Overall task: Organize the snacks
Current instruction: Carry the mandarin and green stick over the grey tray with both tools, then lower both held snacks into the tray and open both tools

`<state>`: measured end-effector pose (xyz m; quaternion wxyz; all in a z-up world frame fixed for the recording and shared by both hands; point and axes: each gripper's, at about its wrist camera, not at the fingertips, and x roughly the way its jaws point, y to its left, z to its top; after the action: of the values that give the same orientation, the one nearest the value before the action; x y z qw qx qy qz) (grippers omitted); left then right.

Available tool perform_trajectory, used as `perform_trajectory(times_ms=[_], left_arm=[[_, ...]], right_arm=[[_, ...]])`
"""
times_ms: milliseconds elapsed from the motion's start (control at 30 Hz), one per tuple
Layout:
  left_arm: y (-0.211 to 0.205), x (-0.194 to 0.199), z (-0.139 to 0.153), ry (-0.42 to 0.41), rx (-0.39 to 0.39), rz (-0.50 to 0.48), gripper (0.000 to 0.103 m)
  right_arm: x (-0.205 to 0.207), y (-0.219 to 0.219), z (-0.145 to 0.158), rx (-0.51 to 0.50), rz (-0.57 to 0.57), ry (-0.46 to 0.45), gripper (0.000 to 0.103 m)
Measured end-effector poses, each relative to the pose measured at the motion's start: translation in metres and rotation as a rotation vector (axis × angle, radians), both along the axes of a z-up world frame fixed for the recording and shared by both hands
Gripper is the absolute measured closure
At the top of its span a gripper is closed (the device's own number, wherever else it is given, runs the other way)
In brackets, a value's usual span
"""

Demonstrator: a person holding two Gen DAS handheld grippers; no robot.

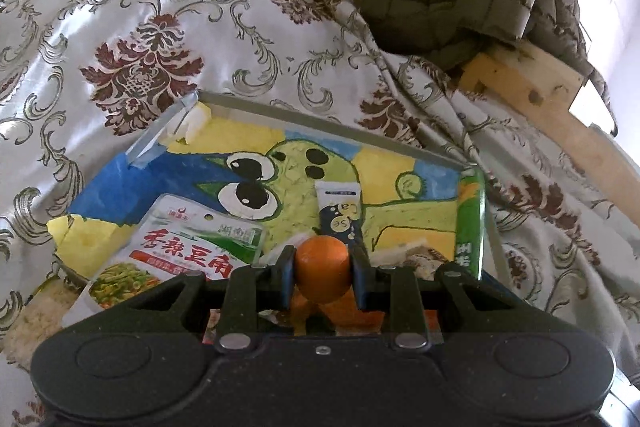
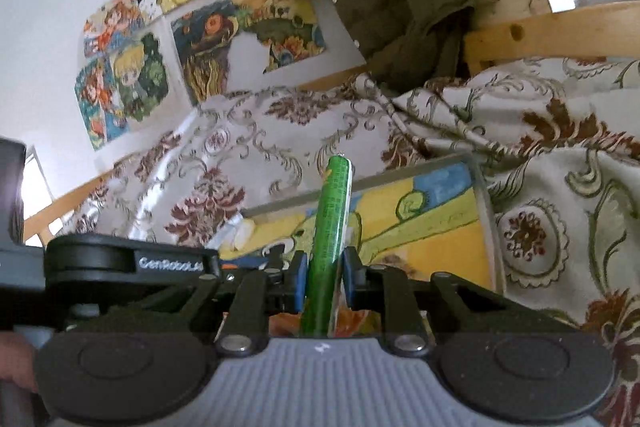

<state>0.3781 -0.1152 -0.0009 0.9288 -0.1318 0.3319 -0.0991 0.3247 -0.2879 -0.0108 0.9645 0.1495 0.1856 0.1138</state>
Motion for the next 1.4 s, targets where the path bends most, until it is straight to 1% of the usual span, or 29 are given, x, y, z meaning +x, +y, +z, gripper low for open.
perform_trajectory(times_ms=[100, 200, 500, 567, 700, 767, 833, 900, 967, 1000, 1033, 1100, 1167, 1233, 1300, 1333, 1367, 1400], left_arm=[[0.0, 0.002, -0.004, 0.013, 0.016, 0.001, 0.073], [0.001, 0.001, -0.009, 0.024, 0.013, 0.009, 0.073], [0.004, 0.003, -0.014, 0.06, 0.015, 0.033, 0.072], [0.005, 0.001, -0.012, 0.052, 0.014, 0.031, 0.064], [0.007, -0.002, -0.003, 0.031, 0.007, 0.034, 0.062], [0.008, -0.004, 0.003, 0.023, -0.001, 0.037, 0.058], [0.009, -0.008, 0.01, 0.009, -0.005, 0.042, 0.053], [0.011, -0.014, 0.018, -0.011, -0.004, 0.049, 0.045], [0.013, -0.02, 0.026, -0.029, -0.001, 0.058, 0.035], [0.014, -0.024, 0.031, -0.038, 0.002, 0.065, 0.032], [0.016, -0.03, 0.036, -0.05, 0.01, 0.076, 0.027], [0.02, -0.041, 0.046, -0.078, 0.03, 0.103, 0.019], [0.025, -0.053, 0.055, -0.1, 0.053, 0.132, 0.011], [0.031, -0.065, 0.065, -0.116, 0.075, 0.155, 0.008], [0.037, -0.078, 0.074, -0.133, 0.094, 0.177, 0.004], [0.039, -0.086, 0.078, -0.145, 0.101, 0.193, 0.001], [0.042, -0.093, 0.082, -0.159, 0.104, 0.205, 0.001], [0.044, -0.1, 0.086, -0.171, 0.106, 0.214, 0.001]], right_arm=[[0.001, 0.006, -0.007, -0.029, -0.005, 0.013, 0.082], [0.001, 0.011, -0.009, -0.058, -0.016, 0.008, 0.083], [0.0, 0.014, -0.007, -0.078, -0.014, 0.004, 0.082], [0.0, 0.014, -0.004, -0.082, -0.019, -0.002, 0.081], [-0.004, 0.012, 0.004, -0.101, -0.03, -0.023, 0.077], [-0.007, 0.011, 0.009, -0.106, -0.039, -0.033, 0.069], [-0.011, 0.009, 0.016, -0.111, -0.046, -0.044, 0.063], [-0.016, 0.007, 0.024, -0.116, -0.056, -0.057, 0.055], [-0.021, 0.005, 0.032, -0.117, -0.065, -0.068, 0.05], [-0.023, 0.003, 0.036, -0.113, -0.07, -0.069, 0.047], [-0.025, 0.001, 0.041, -0.108, -0.074, -0.071, 0.046], [-0.029, -0.002, 0.05, -0.098, -0.083, -0.08, 0.036], [-0.036, -0.006, 0.059, -0.09, -0.09, -0.092, 0.029], [-0.044, -0.01, 0.067, -0.075, -0.093, -0.103, 0.022], [-0.052, -0.015, 0.076, -0.054, -0.089, -0.115, 0.01], [-0.057, -0.017, 0.08, -0.042, -0.082, -0.126, 0.007], [-0.061, -0.018, 0.084, -0.035, -0.073, -0.136, 0.002], [-0.067, -0.019, 0.088, -0.031, -0.064, -0.148, 0.0]])
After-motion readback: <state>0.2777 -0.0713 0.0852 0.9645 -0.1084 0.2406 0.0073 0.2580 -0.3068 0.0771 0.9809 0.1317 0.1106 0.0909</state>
